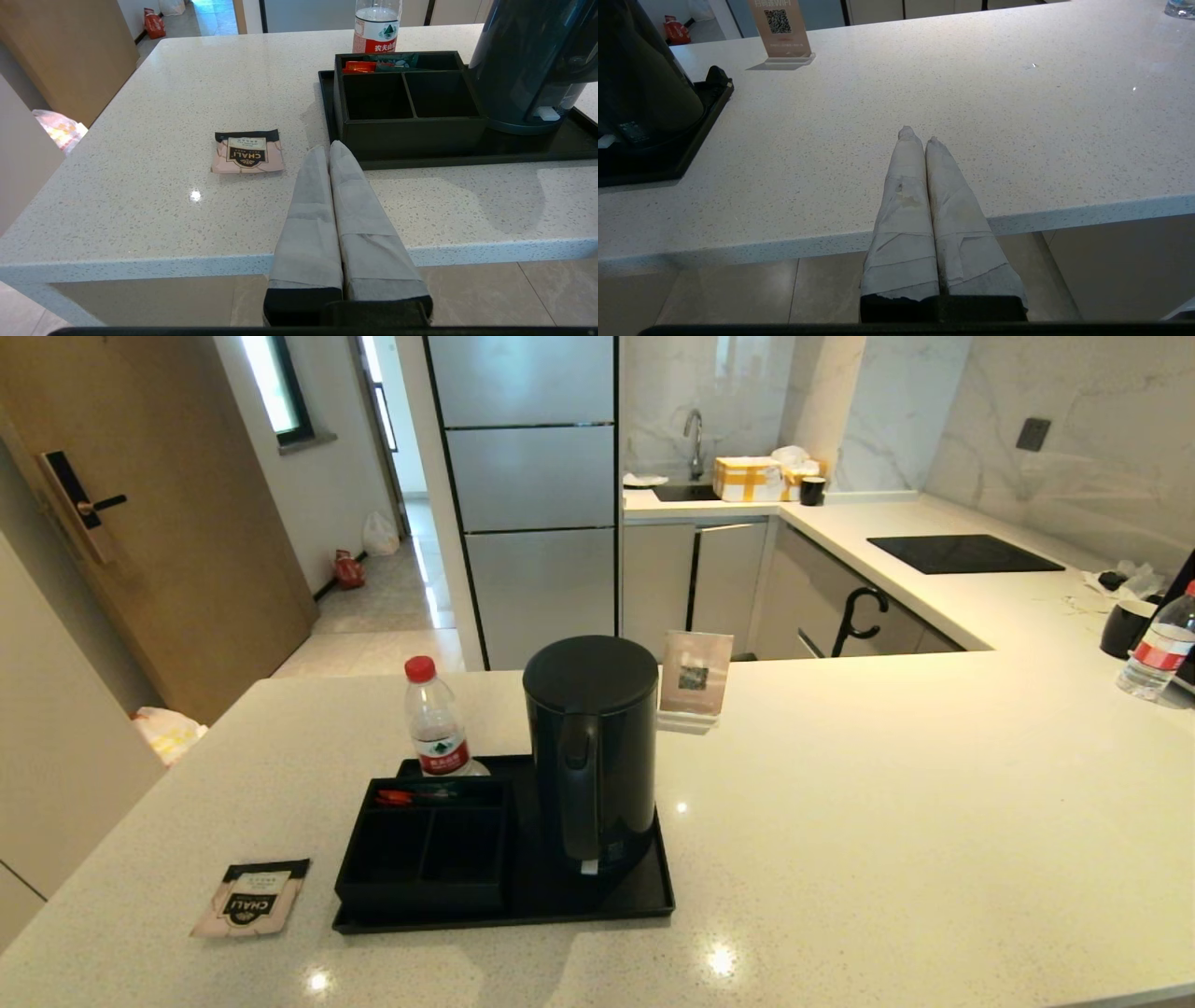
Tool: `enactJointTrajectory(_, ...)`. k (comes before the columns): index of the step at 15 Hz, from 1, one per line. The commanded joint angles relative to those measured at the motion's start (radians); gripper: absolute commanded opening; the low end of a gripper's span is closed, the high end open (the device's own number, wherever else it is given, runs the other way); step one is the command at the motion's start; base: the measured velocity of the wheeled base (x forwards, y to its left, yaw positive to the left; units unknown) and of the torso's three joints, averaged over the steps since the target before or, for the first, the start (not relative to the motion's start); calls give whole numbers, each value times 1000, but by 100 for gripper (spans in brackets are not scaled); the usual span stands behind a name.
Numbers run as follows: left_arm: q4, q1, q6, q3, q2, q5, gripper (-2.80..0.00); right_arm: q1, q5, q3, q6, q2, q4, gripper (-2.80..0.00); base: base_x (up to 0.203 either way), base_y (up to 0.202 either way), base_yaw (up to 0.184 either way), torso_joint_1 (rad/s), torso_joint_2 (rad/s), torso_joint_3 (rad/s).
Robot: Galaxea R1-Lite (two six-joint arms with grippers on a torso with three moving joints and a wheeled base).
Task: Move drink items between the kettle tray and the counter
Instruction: Pick up the kettle
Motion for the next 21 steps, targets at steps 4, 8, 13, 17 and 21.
enactJointTrajectory(4,-1,-1,-8,2,0,0,-280,0,2,2,0,1,0,-280,0,0,0,0,0,0)
enactJointTrajectory(8,-1,-1,-8,0,0,0,-280,0,0,0,2,1,0,-280,0,0,0,0,0,0)
enactJointTrajectory(13,-1,0,-8,0,0,0,-280,0,0,0,1,1,0,-280,0,0,0,0,0,0)
enactJointTrajectory(17,-1,0,-8,0,0,0,-280,0,2,2,2,1,0,-280,0,0,0,0,0,0)
enactJointTrajectory(21,-1,-1,-10,0,0,0,-280,0,0,2,0,1,0,-280,0,0,0,0,0,0)
